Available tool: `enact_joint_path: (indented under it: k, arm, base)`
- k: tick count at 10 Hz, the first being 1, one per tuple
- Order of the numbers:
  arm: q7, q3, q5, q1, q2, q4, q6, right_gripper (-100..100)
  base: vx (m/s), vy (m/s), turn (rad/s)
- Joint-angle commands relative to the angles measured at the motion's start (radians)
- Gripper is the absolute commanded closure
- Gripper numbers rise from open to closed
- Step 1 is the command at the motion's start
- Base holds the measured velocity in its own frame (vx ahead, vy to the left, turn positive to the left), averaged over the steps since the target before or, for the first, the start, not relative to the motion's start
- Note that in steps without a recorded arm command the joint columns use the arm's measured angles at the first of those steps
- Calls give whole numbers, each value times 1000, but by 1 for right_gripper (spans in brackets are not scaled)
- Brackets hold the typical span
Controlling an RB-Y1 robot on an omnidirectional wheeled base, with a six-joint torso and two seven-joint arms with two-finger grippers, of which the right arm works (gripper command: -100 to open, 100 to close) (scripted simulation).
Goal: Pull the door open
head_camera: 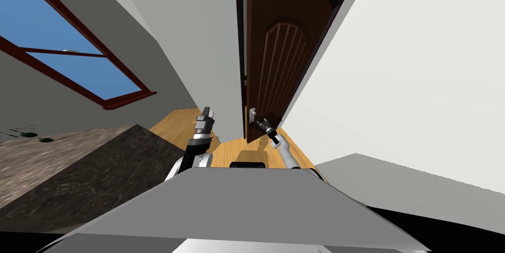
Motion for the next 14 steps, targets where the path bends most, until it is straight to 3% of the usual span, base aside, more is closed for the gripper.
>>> enact_joint_path:
  k: [1,3,7,9,10,14]
  arm:
    - [-4,-17,-11,-1,-24,15,-18,-100]
    - [-7,-30,-19,-1,-42,26,-31,-100]
    - [-18,-76,-47,-4,-106,67,-79,-100]
    - [-22,-72,-45,-5,-103,62,-72,-100]
    - [-22,-72,-45,-5,-103,62,-72,100]
    - [-22,-72,-45,-5,-103,62,-72,100]
  base:
    - [99,100,120]
    - [153,136,68]
    - [176,170,101]
    - [71,63,6]
    - [0,0,0]
    - [-7,-9,5]
